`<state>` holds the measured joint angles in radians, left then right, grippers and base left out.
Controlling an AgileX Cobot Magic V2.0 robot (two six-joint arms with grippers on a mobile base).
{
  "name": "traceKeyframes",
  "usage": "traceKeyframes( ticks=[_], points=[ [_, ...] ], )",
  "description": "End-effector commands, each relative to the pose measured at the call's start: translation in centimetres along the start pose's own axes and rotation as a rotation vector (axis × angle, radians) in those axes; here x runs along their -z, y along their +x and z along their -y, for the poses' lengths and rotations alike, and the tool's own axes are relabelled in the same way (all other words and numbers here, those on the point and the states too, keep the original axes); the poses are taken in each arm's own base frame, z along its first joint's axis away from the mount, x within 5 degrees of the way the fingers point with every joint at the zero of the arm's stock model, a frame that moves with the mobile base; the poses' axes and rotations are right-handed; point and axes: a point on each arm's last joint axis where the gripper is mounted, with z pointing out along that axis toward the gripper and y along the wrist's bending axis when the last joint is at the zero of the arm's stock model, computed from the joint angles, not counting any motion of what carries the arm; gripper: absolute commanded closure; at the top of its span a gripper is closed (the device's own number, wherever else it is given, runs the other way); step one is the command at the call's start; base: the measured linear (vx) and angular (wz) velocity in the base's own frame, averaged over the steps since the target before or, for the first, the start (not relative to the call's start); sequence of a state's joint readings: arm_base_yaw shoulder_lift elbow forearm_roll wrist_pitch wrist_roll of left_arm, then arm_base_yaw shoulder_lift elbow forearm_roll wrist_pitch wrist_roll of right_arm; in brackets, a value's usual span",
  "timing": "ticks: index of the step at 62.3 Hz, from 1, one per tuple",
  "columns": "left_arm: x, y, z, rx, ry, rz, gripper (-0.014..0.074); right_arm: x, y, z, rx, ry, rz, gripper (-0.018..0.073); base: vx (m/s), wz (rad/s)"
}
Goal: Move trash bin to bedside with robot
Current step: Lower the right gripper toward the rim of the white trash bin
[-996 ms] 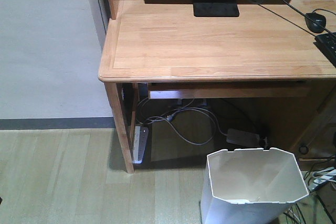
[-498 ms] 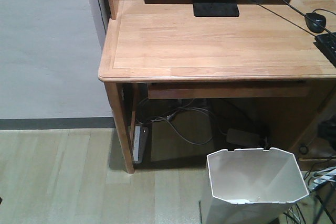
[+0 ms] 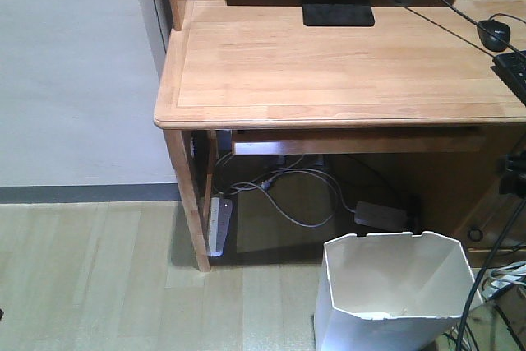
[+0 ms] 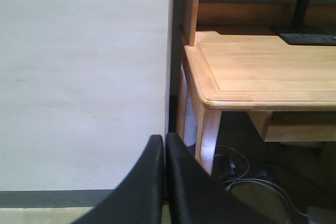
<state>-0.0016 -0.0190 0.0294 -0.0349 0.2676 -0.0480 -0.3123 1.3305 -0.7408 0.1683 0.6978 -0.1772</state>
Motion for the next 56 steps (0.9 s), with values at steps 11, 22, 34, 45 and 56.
traceKeyframes(
  ticks=[11,22,34,45,56],
  points=[
    [-0.2,0.2,0.0,0.016,0.01,0.056,0.0602,-5.9,-1.8,2.4,0.13,0.023,-0.026,0.0038,0.0,0.0],
    [-0.2,0.2,0.0,0.016,0.01,0.056,0.0602,-11.3,-2.0,3.6,0.142,0.069,-0.028,0.0038,0.0,0.0],
    [-0.2,0.2,0.0,0.016,0.01,0.056,0.0602,-17.4,-0.5,4.5,0.19,0.088,-0.091,0.0038,0.0,0.0],
    [-0.2,0.2,0.0,0.016,0.01,0.056,0.0602,-22.2,-0.1,5.4,0.194,0.067,-0.187,0.0038,0.0,0.0],
    [-0.2,0.2,0.0,0.016,0.01,0.056,0.0602,-26.2,0.1,6.1,0.221,0.056,-0.236,0.0038,0.0,0.0]
  ],
)
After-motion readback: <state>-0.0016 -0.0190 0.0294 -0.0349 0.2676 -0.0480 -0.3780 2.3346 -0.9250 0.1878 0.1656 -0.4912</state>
